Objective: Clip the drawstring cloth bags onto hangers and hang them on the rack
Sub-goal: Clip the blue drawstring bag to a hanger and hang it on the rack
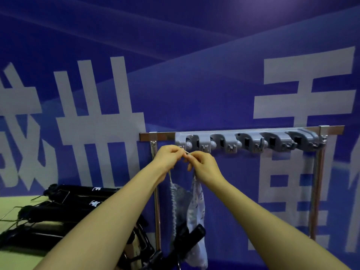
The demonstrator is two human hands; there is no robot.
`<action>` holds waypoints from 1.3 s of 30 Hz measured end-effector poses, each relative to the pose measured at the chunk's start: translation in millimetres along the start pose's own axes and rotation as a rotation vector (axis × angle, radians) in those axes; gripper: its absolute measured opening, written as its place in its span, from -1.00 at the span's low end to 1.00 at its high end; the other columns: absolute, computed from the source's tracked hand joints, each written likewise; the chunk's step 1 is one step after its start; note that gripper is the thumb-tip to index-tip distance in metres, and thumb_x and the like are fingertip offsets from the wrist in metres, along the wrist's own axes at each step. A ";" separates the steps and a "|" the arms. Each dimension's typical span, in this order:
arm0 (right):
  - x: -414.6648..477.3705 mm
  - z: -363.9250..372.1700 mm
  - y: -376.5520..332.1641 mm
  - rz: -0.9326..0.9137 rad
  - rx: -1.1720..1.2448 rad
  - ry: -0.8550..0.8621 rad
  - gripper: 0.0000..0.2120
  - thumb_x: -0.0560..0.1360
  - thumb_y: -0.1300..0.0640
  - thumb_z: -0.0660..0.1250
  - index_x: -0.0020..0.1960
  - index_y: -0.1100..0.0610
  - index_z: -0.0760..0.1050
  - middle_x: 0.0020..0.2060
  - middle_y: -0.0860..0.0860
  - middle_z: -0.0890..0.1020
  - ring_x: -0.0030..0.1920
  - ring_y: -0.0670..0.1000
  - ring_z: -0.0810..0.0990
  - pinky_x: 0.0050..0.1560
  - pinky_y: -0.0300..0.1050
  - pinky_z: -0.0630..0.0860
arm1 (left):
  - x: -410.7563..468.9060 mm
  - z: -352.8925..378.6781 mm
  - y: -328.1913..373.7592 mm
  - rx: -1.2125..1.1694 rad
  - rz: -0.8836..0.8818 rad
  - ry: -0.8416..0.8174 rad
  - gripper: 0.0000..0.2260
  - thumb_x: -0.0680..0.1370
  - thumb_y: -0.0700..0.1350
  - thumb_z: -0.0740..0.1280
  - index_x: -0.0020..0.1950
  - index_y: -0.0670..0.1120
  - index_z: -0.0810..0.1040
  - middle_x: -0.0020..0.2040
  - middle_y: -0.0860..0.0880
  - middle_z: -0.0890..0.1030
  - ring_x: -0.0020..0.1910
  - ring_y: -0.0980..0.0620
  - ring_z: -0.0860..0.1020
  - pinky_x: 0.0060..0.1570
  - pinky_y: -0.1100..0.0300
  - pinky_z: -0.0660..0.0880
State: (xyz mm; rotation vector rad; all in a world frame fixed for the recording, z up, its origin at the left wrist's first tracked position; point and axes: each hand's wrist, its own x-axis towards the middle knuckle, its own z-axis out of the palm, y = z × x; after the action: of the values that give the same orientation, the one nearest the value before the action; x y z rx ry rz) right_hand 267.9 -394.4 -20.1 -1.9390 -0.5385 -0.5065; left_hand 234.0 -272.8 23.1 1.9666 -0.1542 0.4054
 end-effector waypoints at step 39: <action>-74.6 83.9 -87.8 -0.016 -0.065 -0.112 -0.68 0.58 -0.07 0.17 -0.03 0.18 0.49 -0.18 0.06 0.60 -0.11 0.12 0.56 -0.09 0.05 0.46 | -100.7 -90.9 -26.8 0.059 -0.243 0.160 -0.82 0.59 -0.13 0.21 -0.06 -0.14 0.59 -0.15 -0.06 0.60 -0.21 0.06 0.53 -0.16 0.19 0.50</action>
State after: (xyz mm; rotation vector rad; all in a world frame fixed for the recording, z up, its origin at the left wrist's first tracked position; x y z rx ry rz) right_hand 166.3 -295.2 -31.8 -2.0353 -0.6158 -0.4319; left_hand 128.5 -186.9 -1.5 1.9728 0.2000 0.4088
